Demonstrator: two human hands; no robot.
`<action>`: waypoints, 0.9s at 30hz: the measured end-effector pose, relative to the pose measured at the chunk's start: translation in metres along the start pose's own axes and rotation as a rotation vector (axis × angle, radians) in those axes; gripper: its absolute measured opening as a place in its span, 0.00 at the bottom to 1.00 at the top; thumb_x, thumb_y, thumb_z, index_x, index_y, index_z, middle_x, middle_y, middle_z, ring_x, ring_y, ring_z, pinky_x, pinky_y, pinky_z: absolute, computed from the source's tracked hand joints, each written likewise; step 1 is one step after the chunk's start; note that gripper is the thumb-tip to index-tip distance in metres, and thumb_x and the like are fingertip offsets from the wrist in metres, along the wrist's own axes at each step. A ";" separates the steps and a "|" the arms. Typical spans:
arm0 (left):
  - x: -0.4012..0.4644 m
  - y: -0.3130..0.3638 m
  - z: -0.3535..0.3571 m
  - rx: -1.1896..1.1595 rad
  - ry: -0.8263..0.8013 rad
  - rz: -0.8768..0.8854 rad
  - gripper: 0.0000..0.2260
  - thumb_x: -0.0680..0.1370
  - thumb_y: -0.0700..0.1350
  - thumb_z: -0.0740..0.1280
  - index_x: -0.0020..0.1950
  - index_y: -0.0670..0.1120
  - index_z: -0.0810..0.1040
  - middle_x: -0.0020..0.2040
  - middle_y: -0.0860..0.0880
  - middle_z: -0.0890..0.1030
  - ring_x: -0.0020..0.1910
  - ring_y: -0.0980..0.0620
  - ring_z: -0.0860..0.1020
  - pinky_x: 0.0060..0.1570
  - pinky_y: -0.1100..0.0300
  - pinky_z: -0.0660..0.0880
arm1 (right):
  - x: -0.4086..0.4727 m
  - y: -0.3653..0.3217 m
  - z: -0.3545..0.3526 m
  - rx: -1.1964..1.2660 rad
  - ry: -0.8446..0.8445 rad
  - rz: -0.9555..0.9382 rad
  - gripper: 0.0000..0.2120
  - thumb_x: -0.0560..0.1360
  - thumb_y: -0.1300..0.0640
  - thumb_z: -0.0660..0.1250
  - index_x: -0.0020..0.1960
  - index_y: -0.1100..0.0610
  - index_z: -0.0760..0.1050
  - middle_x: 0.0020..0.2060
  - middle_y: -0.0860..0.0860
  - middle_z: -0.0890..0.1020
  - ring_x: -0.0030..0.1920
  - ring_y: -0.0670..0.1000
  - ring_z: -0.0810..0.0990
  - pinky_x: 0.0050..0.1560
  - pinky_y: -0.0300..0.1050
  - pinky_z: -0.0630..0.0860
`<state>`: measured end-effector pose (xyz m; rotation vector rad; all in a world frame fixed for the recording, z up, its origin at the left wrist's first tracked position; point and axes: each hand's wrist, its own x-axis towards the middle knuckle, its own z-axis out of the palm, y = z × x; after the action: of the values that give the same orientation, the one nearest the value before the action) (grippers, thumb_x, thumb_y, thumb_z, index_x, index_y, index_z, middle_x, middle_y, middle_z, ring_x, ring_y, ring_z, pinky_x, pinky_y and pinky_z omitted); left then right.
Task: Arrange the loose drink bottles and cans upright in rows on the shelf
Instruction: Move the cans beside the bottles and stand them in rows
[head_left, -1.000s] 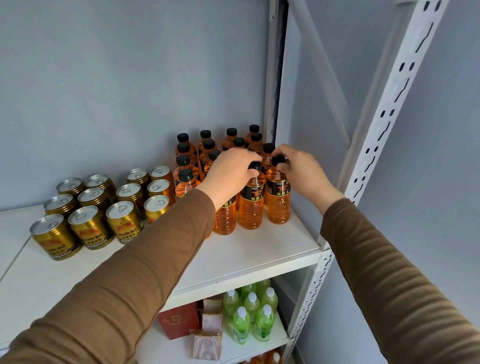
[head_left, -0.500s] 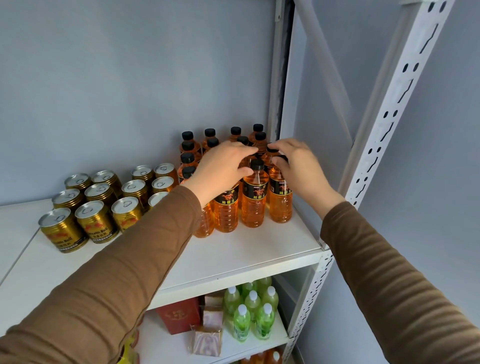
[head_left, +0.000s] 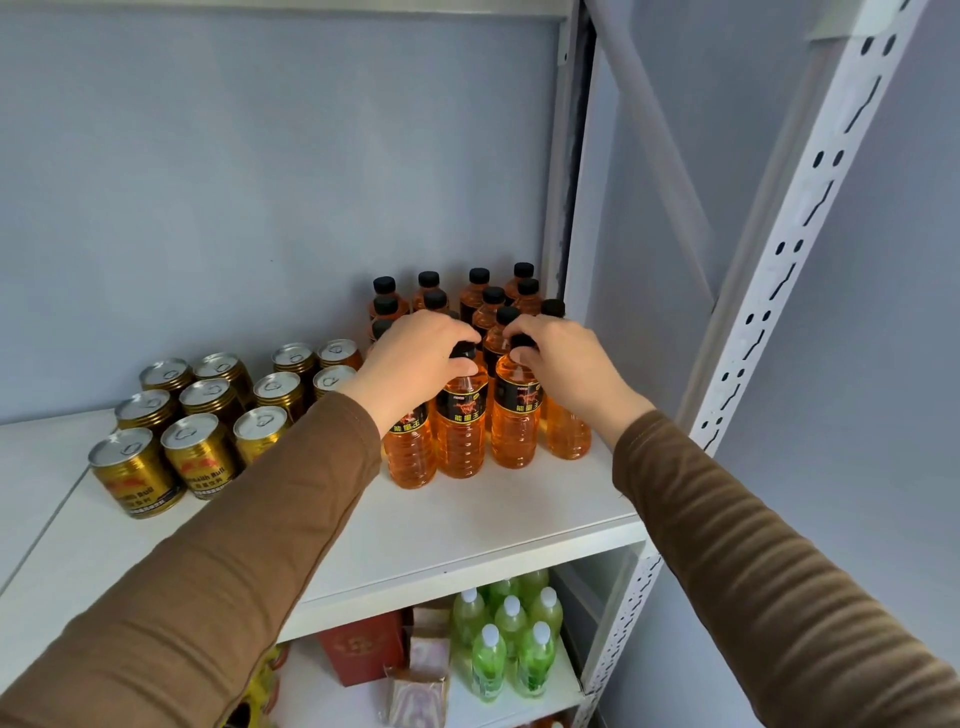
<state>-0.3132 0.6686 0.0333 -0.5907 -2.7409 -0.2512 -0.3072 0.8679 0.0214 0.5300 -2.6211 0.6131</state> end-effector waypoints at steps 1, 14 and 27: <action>0.000 0.000 0.000 -0.007 0.001 -0.002 0.20 0.79 0.52 0.69 0.70 0.53 0.76 0.68 0.48 0.78 0.66 0.46 0.75 0.62 0.49 0.73 | 0.000 0.000 0.000 0.002 0.004 0.010 0.13 0.80 0.57 0.65 0.64 0.52 0.77 0.56 0.52 0.82 0.53 0.53 0.81 0.50 0.44 0.79; -0.004 0.002 0.000 -0.015 0.023 0.008 0.19 0.80 0.52 0.68 0.71 0.52 0.76 0.67 0.47 0.79 0.65 0.46 0.76 0.59 0.50 0.74 | 0.001 -0.004 0.004 -0.026 0.027 0.035 0.14 0.80 0.57 0.64 0.65 0.52 0.76 0.56 0.53 0.82 0.53 0.53 0.81 0.50 0.44 0.79; -0.030 -0.017 -0.020 0.000 0.020 0.011 0.30 0.78 0.58 0.68 0.77 0.53 0.66 0.77 0.51 0.66 0.76 0.49 0.61 0.72 0.49 0.62 | -0.005 -0.011 0.002 -0.027 0.048 -0.110 0.21 0.80 0.54 0.65 0.72 0.51 0.71 0.69 0.50 0.74 0.71 0.52 0.66 0.66 0.49 0.69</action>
<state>-0.2889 0.6375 0.0398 -0.5999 -2.7181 -0.2532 -0.2988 0.8594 0.0215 0.6387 -2.5323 0.5483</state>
